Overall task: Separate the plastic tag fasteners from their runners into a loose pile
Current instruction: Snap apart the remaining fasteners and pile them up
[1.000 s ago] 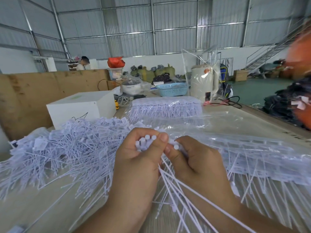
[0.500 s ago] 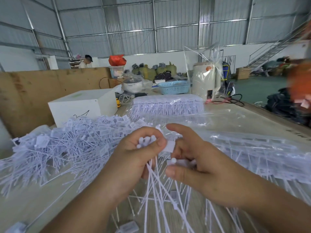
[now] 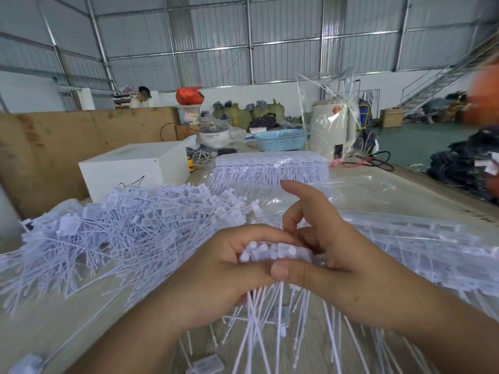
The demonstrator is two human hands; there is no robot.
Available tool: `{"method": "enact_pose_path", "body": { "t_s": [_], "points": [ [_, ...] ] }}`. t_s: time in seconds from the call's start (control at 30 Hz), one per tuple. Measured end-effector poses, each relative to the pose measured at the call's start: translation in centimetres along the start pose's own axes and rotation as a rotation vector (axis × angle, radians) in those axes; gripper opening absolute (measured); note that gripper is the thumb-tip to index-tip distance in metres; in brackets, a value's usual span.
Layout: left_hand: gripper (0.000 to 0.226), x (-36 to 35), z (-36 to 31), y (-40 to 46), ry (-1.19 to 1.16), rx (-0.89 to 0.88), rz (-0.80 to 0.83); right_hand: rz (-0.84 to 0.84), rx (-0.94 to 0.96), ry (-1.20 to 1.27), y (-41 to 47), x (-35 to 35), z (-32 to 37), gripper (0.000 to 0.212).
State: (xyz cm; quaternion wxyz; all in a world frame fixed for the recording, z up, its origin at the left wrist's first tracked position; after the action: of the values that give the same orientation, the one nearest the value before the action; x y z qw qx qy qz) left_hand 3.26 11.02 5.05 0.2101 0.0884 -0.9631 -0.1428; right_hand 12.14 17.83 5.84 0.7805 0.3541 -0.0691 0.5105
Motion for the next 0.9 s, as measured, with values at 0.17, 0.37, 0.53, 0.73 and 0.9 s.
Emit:
{"method": "enact_pose_path", "body": {
  "t_s": [0.17, 0.37, 0.53, 0.73, 0.9],
  "points": [
    [0.03, 0.0, 0.6, -0.2, -0.074, 0.044, 0.07, 0.068, -0.063, 0.031, 0.3, -0.4, -0.5, 0.057],
    [0.024, -0.1, 0.2, -0.4, -0.13, 0.04, 0.144, 0.101, -0.116, -0.087, 0.3, -0.4, -0.9, 0.057],
    [0.033, -0.6, -0.1, -0.5, -0.236, 0.053, 0.189, 0.162, -0.142, -0.054, 0.3, -0.4, -1.3, 0.06],
    [0.013, -0.1, 0.5, -0.4, -0.144, 0.085, 0.128, 0.294, -0.222, -0.007, -0.1, -0.1, -1.6, 0.041],
    [0.011, 0.9, 1.0, 0.0, -0.044, 0.096, -0.086, 0.103, -0.216, -0.183, 0.5, 1.1, -2.1, 0.045]
  ]
}}
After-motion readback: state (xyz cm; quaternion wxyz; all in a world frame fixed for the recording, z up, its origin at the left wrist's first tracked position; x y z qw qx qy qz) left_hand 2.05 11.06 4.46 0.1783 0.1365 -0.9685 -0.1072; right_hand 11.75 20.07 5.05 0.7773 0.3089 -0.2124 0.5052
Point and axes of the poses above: each hand's wrist, its own y-axis towards the middle knuckle, its own x-axis out of the back of the hand, z = x × y, the point moved 8 cm from there along y, towards the middle knuckle, and after that the axes turned 6 degrees about y, right-handed, at the moved point
